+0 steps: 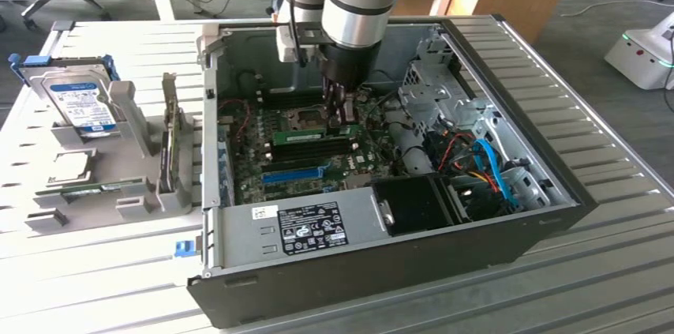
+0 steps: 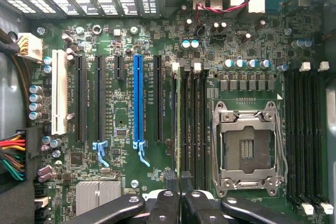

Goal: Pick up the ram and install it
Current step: 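Insert the ram into the slot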

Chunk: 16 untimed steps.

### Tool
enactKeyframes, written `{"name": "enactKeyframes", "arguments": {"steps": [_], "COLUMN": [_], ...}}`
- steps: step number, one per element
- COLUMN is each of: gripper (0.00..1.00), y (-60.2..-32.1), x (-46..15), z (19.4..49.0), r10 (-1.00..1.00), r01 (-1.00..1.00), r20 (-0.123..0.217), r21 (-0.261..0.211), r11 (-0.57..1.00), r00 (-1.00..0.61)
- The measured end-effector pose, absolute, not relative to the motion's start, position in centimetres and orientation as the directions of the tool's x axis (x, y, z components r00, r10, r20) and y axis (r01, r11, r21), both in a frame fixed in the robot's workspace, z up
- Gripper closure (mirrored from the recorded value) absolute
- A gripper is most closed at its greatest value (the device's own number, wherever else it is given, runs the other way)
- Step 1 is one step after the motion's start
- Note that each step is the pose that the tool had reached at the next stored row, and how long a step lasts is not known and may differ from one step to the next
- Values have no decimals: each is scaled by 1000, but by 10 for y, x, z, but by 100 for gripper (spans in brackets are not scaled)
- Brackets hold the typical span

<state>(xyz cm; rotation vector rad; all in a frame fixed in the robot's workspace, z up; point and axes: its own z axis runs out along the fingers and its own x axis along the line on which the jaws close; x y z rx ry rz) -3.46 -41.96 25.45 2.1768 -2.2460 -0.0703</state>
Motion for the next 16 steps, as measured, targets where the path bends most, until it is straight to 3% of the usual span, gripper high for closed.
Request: {"name": "enactKeyframes", "arguments": {"steps": [16], "gripper": [88], "y": [-420], "x": [-35], "z": [247], "r10": [-999], "r01": [-999], "r20": [-22], "r21": [38], "r11": [31], "r00": [-32]}}
